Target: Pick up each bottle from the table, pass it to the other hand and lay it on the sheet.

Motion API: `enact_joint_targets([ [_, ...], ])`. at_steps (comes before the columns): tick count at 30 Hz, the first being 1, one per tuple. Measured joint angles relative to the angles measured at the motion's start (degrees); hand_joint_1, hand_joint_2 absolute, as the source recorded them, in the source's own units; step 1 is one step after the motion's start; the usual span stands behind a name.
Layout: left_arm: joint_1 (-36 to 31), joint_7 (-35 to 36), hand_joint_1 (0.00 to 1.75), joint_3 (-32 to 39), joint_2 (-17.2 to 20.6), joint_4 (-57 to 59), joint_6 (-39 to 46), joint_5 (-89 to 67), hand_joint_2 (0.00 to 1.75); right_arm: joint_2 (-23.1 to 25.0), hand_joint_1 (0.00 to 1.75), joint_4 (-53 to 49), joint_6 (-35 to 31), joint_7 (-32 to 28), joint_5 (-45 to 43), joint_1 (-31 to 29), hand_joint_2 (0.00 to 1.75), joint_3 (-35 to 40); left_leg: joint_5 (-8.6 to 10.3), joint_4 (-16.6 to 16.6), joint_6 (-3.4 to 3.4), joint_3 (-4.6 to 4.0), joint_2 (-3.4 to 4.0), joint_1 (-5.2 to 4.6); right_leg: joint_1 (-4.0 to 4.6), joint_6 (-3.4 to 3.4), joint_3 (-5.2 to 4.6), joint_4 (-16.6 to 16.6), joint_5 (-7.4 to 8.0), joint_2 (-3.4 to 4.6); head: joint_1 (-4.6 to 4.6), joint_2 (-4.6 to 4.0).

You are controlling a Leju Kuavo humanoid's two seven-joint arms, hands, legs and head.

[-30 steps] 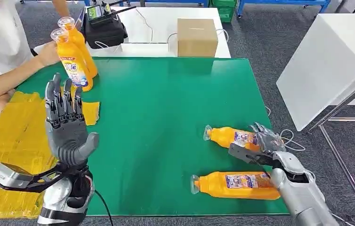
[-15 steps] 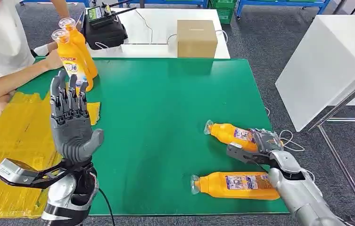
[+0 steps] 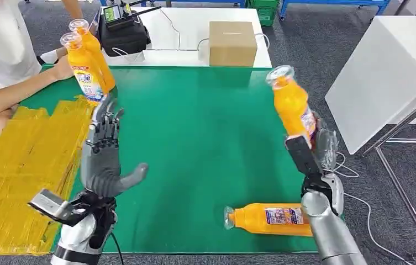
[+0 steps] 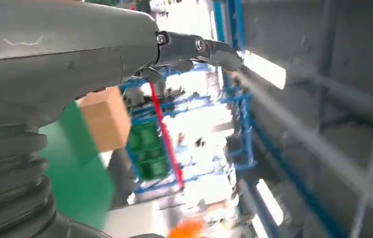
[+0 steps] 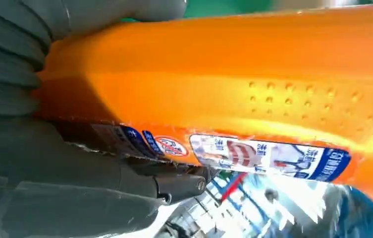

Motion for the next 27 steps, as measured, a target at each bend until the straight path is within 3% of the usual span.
enact_joint_targets([
  [4, -1.7, 2.4, 0.00, -2.8, 0.9, 0.9, 0.3, -2.4, 1.75, 3.4, 1.75, -4.7, 0.3, -2.9, -4.1, 1.6, 1.75, -2.1, 0.00, 0.0, 0.00, -0.07, 0.05, -0.02, -0.02, 0.00, -0.10, 0.0, 0.00, 0.00, -0.04, 0.00],
  [7, -3.8, 4.5, 0.00, -5.2, 1.7, 2.2, 0.4, -4.1, 1.75, 5.6, 1.75, -6.3, 4.4, -5.4, -10.7, 1.7, 1.75, -2.5, 0.01, 0.0, 0.00, -0.07, 0.04, -0.02, -0.02, 0.00, -0.11, 0.0, 0.01, 0.00, 0.00, 0.00],
  [15, -6.9, 6.2, 0.00, -8.6, 2.9, 4.8, 0.3, -4.5, 1.75, 9.9, 1.75, -7.2, 8.4, -7.3, -12.4, 1.7, 1.75, -1.6, 0.02, 0.0, 0.00, -0.11, 0.00, -0.02, -0.01, 0.00, -0.09, 0.0, 0.02, 0.00, 0.02, 0.00],
  [27, -11.7, 9.0, 0.00, -10.7, 3.5, 7.8, -2.1, 1.5, 1.75, 17.3, 1.75, 3.1, 10.1, -9.3, -9.3, -2.6, 1.75, 14.3, 0.04, 0.0, -0.04, -0.21, 0.16, 0.06, 0.03, -0.02, -0.26, 0.1, 0.02, 0.15, 0.00, 0.00],
])
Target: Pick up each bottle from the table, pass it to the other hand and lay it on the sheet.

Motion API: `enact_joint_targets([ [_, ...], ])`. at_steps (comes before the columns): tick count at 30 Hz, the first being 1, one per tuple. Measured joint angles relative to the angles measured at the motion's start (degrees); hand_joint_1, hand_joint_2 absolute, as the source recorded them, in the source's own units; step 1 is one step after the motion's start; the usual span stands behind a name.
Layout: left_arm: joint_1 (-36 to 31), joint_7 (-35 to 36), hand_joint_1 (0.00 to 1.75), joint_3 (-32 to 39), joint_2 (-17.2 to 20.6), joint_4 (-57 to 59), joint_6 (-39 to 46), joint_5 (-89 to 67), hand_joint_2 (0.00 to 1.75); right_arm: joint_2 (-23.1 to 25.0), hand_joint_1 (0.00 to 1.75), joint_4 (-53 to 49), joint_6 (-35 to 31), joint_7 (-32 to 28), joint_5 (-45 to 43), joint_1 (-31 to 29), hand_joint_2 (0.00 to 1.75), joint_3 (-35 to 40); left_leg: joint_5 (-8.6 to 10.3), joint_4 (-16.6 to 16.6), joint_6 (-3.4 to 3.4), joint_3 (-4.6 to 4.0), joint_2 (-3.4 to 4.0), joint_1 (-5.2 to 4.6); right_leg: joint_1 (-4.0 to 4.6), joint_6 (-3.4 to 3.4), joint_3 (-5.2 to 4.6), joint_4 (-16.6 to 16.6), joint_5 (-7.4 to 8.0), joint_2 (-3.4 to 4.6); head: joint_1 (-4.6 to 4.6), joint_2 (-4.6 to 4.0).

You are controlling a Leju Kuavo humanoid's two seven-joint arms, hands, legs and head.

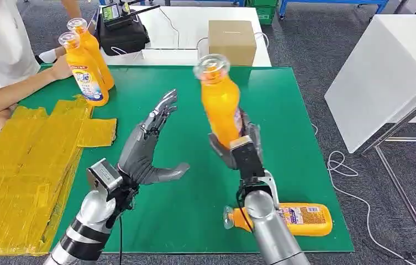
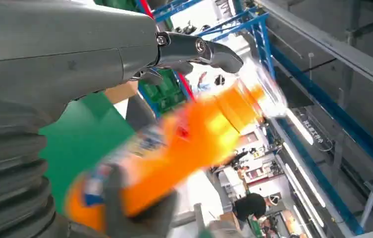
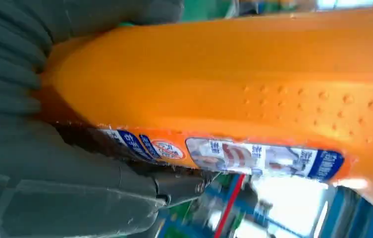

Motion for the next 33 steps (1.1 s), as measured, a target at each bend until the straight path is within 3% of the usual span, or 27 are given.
enact_joint_targets([
  [16, -1.2, 3.6, 0.00, 1.7, 0.1, 3.6, -0.5, 7.2, 1.75, 3.6, 1.75, 7.8, -2.9, -0.9, 4.1, -1.4, 1.75, 10.0, 0.00, 0.0, 0.00, -0.07, -0.08, -0.03, -0.03, -0.01, -0.06, 0.0, -0.01, -0.03, 0.02, 0.00],
  [23, -2.6, 4.8, 0.00, 2.2, -0.2, 6.6, 6.2, 3.4, 1.75, 3.8, 1.75, 8.8, -4.6, -0.6, 4.3, -1.4, 1.75, 13.8, 0.01, 0.0, -0.01, -0.07, -0.08, -0.01, -0.03, -0.01, -0.08, 0.0, 0.00, -0.04, 0.02, 0.00],
  [24, -2.6, 4.8, 1.19, 2.1, -0.4, 6.9, 6.9, 2.9, 1.75, 3.8, 1.75, 9.0, -4.9, -0.6, 4.1, -1.4, 1.75, 14.1, 0.01, 0.0, -0.01, -0.07, -0.04, -0.01, -0.03, -0.01, -0.08, 0.0, 0.00, -0.02, 0.00, 0.00],
  [25, -2.6, 4.8, 1.75, 2.0, -0.4, 7.1, 7.3, 2.7, 1.75, 3.8, 1.75, 9.2, -5.0, -0.6, 3.9, -1.4, 1.75, 14.2, 0.01, 0.0, -0.01, -0.07, -0.02, -0.02, -0.03, -0.01, -0.09, 0.0, 0.00, -0.01, 0.02, 0.00],
  [33, -0.2, -1.3, 1.75, 3.9, -3.3, 6.8, 15.2, 12.7, 1.75, 4.0, 1.75, 11.2, -6.4, -0.4, 2.4, -2.9, 1.75, 16.4, 0.01, 0.0, -0.01, -0.12, -0.04, -0.03, -0.04, -0.01, -0.11, 0.0, 0.00, -0.02, -0.02, 0.00],
])
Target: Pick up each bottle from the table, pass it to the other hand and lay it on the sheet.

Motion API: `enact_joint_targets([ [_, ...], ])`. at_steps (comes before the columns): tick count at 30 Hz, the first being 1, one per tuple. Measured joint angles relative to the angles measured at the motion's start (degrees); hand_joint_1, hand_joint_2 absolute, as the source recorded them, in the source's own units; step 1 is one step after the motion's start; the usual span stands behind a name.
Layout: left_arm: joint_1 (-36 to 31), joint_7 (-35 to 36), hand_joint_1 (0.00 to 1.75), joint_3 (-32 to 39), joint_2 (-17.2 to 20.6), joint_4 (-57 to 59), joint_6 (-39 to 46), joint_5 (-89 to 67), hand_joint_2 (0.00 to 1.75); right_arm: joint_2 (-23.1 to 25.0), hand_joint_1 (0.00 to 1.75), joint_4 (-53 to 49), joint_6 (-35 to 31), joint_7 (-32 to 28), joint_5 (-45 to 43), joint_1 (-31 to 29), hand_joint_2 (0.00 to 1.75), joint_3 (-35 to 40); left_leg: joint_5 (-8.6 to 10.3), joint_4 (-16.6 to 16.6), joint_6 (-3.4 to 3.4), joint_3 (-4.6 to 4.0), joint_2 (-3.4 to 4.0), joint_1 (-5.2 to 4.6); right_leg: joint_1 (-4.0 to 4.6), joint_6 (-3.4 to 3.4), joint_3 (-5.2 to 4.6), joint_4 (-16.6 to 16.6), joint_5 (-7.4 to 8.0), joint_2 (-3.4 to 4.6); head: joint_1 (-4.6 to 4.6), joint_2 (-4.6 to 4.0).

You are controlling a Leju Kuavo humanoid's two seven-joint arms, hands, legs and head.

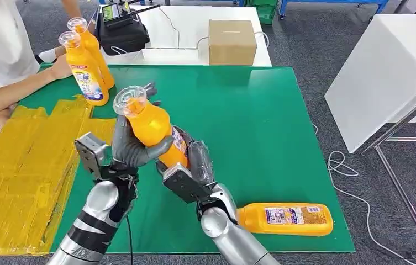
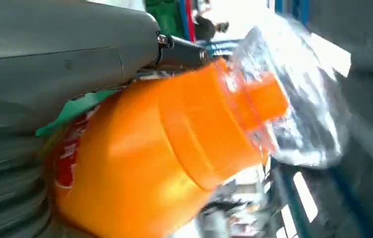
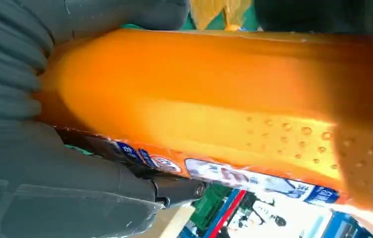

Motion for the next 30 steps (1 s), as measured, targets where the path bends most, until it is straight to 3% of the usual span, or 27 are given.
enact_joint_targets([
  [11, 5.3, -4.9, 1.75, 3.4, -3.1, -6.2, 8.0, 9.1, 1.75, 1.3, 1.73, 3.5, 0.1, 0.0, -1.4, -3.6, 1.75, 3.8, 0.00, 0.0, 0.00, 0.00, 0.05, 0.02, 0.00, -0.01, -0.27, 0.0, 0.00, 0.04, 0.00, 0.00],
  [12, 5.6, -4.9, 1.75, 3.5, -3.1, -6.5, 8.1, 9.1, 1.75, 1.3, 0.12, 3.7, 0.1, 0.0, -1.5, -3.7, 1.75, 4.0, 0.00, 0.0, 0.00, 0.00, 0.06, 0.02, 0.00, -0.01, -0.27, 0.0, -0.01, 0.04, 0.00, 0.00],
  [13, 5.7, -5.1, 1.75, 3.6, -3.1, -6.8, 8.3, 9.3, 1.75, 1.3, 0.00, 3.8, 0.0, -0.1, -1.8, -3.8, 1.75, 4.1, 0.00, 0.0, 0.00, -0.01, 0.09, 0.02, 0.00, -0.01, -0.26, 0.0, 0.00, 0.04, 0.00, 0.00],
  [14, 5.8, -5.2, 1.75, 3.6, -3.1, -7.0, 8.7, 9.6, 1.75, 1.3, 0.00, 3.9, -0.2, -0.2, -2.2, -3.9, 1.75, 4.2, 0.00, 0.0, 0.00, 0.00, 0.10, 0.02, 0.00, -0.01, -0.27, 0.0, 0.00, 0.04, 0.00, 0.00],
  [15, 5.9, -5.3, 1.75, 3.6, -3.1, -7.2, 9.0, 9.7, 1.75, 1.3, 0.00, 3.9, -0.5, -0.4, -2.5, -3.9, 0.00, 4.3, 0.00, 0.0, 0.00, 0.00, 0.10, 0.02, 0.00, -0.01, -0.27, 0.0, 0.00, 0.04, 0.00, 0.00],
  [19, 4.2, -4.9, 1.75, 5.3, -2.4, -8.0, 14.5, 2.7, 1.75, 0.2, 0.00, 1.4, -4.7, -1.8, -5.0, -0.8, 0.00, 3.5, 0.00, 0.0, 0.00, -0.03, -0.11, 0.02, 0.00, -0.01, -0.23, 0.0, -0.01, -0.07, 0.02, 0.00],
  [21, 3.3, -4.7, 1.75, 5.7, -1.0, -7.8, 16.9, -5.2, 1.75, -1.2, 0.00, -2.8, -4.9, -1.3, -5.8, 1.3, 0.00, 1.5, 0.02, 0.0, -0.01, -0.07, -0.13, 0.02, 0.00, -0.01, -0.14, 0.0, 0.00, -0.12, 0.00, 0.00],
  [27, 3.0, -4.8, 1.75, 6.1, -0.5, -7.5, 17.9, -8.6, 1.75, -2.2, 0.00, -6.5, -4.5, -0.7, -5.9, 2.5, 0.00, 0.2, 0.02, 0.0, 0.00, -0.07, -0.08, 0.02, 0.00, -0.01, -0.08, 0.0, 0.00, -0.11, 0.05, 0.00],
  [28, 2.7, -4.8, 1.75, 6.3, -0.2, -7.2, 18.3, -9.6, 1.75, -2.8, 0.00, -8.6, -4.3, -0.3, -6.0, 3.2, 1.75, -0.6, 0.02, 0.0, 0.00, -0.07, -0.04, 0.01, -0.01, 0.00, -0.08, 0.0, 0.01, -0.10, 0.02, 0.00],
  [30, 1.7, -0.5, 1.75, 6.9, 1.5, -6.1, 24.0, -23.2, 1.75, -4.5, 0.00, -15.5, -4.5, -1.6, -7.1, 6.1, 1.75, -3.3, 0.02, 0.0, -0.01, -0.07, -0.10, 0.00, -0.01, 0.00, -0.11, 0.0, 0.01, -0.11, 0.00, 0.00],
])
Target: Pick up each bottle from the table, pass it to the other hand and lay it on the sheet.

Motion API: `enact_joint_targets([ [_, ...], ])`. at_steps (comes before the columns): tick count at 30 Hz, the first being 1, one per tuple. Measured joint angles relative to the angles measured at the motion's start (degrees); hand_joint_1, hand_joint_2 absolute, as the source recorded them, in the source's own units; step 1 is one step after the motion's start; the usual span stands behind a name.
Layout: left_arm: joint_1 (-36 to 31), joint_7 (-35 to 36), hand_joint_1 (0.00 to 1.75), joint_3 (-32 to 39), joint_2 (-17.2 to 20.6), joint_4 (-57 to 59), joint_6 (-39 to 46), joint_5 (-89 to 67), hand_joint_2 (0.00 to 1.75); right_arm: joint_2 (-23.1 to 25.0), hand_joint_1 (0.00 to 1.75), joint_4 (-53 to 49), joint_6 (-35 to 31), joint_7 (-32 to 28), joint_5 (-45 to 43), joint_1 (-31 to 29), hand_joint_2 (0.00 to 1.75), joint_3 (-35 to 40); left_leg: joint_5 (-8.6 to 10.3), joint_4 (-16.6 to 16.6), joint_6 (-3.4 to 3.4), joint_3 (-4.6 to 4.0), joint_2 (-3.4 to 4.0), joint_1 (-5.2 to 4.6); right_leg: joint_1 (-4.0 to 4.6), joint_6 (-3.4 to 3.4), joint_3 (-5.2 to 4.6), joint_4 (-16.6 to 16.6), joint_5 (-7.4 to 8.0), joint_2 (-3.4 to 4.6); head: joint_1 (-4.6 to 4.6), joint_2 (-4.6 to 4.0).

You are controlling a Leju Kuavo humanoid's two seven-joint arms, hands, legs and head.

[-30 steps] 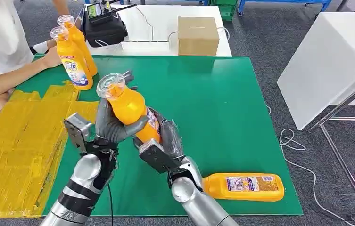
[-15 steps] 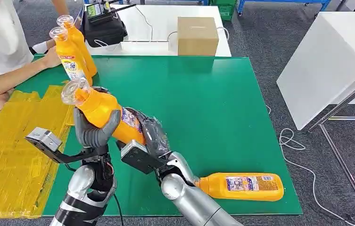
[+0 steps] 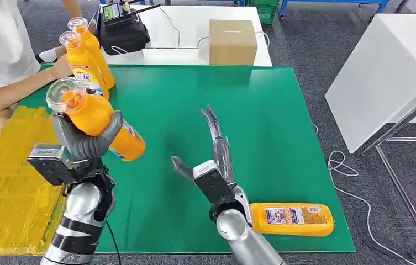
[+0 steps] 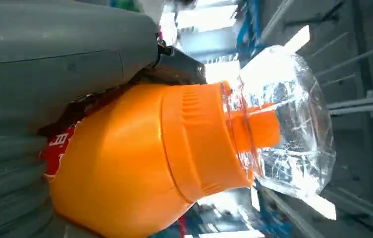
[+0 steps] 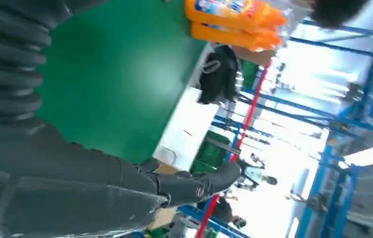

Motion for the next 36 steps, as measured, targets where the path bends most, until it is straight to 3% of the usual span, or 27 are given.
enact_joint_targets([
  [4, -1.8, 11.6, 1.75, 0.8, 4.2, 3.0, 3.2, -34.5, 1.75, -2.1, 0.00, -9.5, 0.5, -0.8, -3.5, 3.9, 1.75, -4.2, 0.00, 0.0, 0.00, 0.00, 0.03, 0.00, 0.01, -0.01, 0.01, 0.0, -0.01, -0.01, 0.02, 0.00],
  [5, -2.9, 17.4, 1.75, 0.8, 7.3, 5.3, 1.6, -47.3, 1.75, -3.2, 0.00, -13.6, 1.5, -1.0, -4.4, 4.9, 1.75, -6.2, 0.00, 0.0, 0.00, 0.02, 0.10, 0.01, 0.01, -0.01, -0.01, 0.0, -0.01, 0.02, 0.04, 0.00],
  [7, -5.2, 20.6, 1.75, 0.7, 11.1, 9.9, 0.0, -58.8, 1.75, -4.5, 0.00, -19.1, 3.0, -1.2, -5.0, 7.0, 1.75, -8.6, 0.03, 0.0, -0.07, 0.03, 0.22, 0.03, 0.01, -0.03, -0.03, 0.0, 0.01, 0.10, 0.04, 0.00],
  [13, -12.1, 18.7, 1.75, 0.3, 21.3, 23.6, -14.3, -59.6, 1.75, -7.0, 0.00, -29.3, 3.8, -3.0, -4.8, 10.9, 1.75, -13.5, 0.04, 0.0, -0.15, 0.04, 0.38, 0.13, 0.06, -0.08, -0.08, 0.1, 0.00, 0.28, 0.02, 0.00],
  [18, -15.4, 13.7, 1.75, -0.8, 27.4, 35.1, -18.9, -56.4, 1.75, -8.7, 0.00, -32.9, 4.5, -3.8, -5.6, 13.7, 1.75, -17.6, 0.03, 0.0, -0.20, 0.04, 0.48, 0.11, 0.05, -0.08, -0.12, 0.1, 0.00, 0.40, 0.04, 0.00],
  [24, -14.7, 9.5, 1.75, -1.3, 29.7, 43.2, -20.0, -50.3, 1.75, -9.3, 0.00, -33.8, 5.0, -4.0, -6.0, 14.8, 1.75, -19.1, 0.01, 0.0, -0.21, -0.01, 0.34, 0.10, 0.03, -0.12, -0.13, 0.1, -0.05, 0.38, 0.04, 0.00],
  [32, -12.4, 7.7, 1.75, -1.2, 29.7, 47.9, -18.3, -45.8, 1.75, -9.5, 0.00, -33.8, 4.7, -4.0, -6.0, 14.8, 1.75, -19.1, 0.01, 0.0, -0.21, 0.00, 0.33, 0.10, 0.03, -0.12, -0.24, 0.1, -0.04, 0.36, 0.02, 0.00],
  [36, -10.4, 2.4, 1.75, 0.2, 29.0, 48.4, -16.4, -39.8, 1.75, -9.5, 0.00, -33.8, 4.1, -3.9, -6.1, 14.8, 1.75, -19.0, 0.01, 0.0, -0.22, 0.02, 0.34, 0.06, 0.02, -0.11, -0.11, 0.1, -0.04, 0.37, 0.02, 0.00],
])
